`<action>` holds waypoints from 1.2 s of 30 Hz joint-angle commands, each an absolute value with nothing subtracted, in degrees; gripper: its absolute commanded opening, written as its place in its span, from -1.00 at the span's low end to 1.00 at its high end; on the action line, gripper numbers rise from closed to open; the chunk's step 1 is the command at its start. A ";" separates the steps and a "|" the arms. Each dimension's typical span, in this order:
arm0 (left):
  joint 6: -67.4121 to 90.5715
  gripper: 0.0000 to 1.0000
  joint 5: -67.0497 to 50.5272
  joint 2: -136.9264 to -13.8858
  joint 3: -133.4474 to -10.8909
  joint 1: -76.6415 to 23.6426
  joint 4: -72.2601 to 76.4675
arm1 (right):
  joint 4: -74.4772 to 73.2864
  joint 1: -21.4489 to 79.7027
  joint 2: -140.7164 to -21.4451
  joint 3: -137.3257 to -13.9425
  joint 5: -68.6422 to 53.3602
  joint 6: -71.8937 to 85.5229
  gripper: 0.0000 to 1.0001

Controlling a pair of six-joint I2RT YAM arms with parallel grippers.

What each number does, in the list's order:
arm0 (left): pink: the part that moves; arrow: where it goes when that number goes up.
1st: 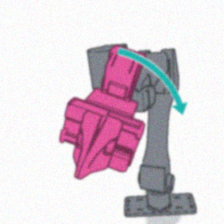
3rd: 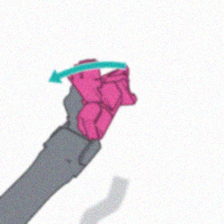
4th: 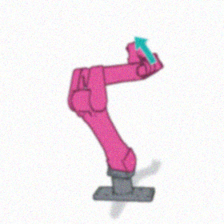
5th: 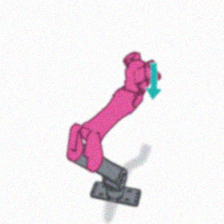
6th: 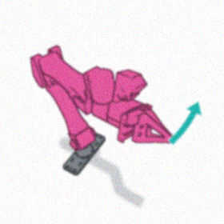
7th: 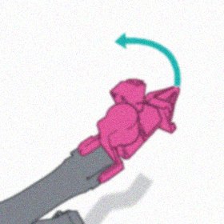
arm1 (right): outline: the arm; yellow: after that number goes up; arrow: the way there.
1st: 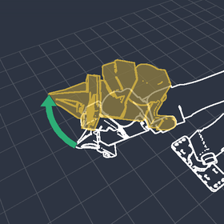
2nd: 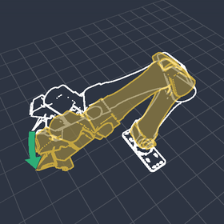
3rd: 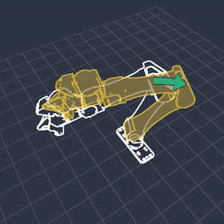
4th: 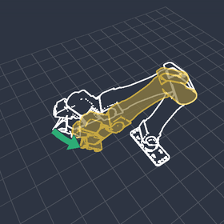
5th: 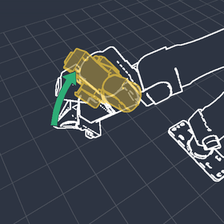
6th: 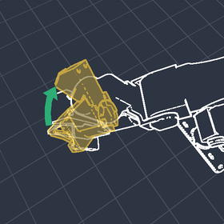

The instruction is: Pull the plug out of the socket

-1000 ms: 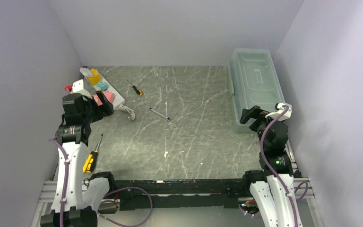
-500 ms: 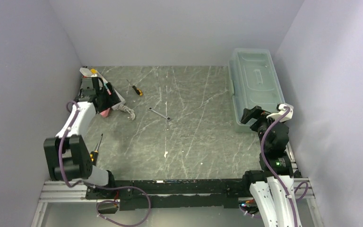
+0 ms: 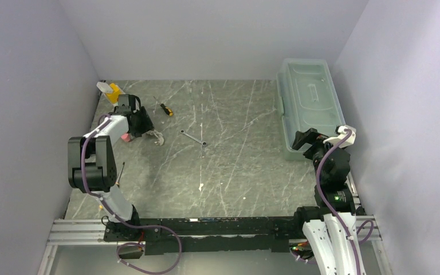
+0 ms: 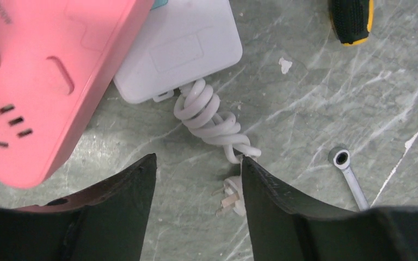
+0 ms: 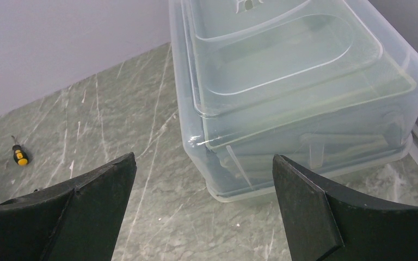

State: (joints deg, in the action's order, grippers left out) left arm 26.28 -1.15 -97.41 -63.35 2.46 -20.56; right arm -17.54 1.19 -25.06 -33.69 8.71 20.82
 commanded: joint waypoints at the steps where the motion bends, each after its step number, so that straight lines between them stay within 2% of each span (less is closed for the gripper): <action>1: 26.57 0.19 -0.53 -101.16 -67.37 2.31 -18.94 | -15.73 1.05 -25.40 -34.80 9.52 21.09 0.99; 16: 24.32 0.09 -0.17 -106.49 -71.50 1.15 -20.55 | -15.47 1.00 -25.92 -35.15 9.11 20.74 0.99; 22: 23.70 -0.17 1.71 -108.55 -72.80 0.41 -22.52 | -15.71 1.05 -26.06 -35.31 8.98 20.73 0.99; 26: 23.59 -0.46 2.43 -109.42 -73.80 -1.07 -24.41 | -15.73 1.03 -25.76 -35.31 8.92 20.72 0.99; 30: 23.82 -0.65 2.44 -109.21 -73.81 -2.37 -26.55 | -16.20 1.05 -25.86 -35.58 8.79 20.78 0.99; 34: 24.19 -0.97 2.04 -108.62 -73.64 -2.90 -28.83 | -16.50 1.03 -25.62 -35.68 8.75 20.98 0.99; 36: 25.08 -1.00 1.27 -107.54 -72.78 -3.03 -29.60 | -16.67 1.04 -25.52 -35.77 8.62 21.01 0.99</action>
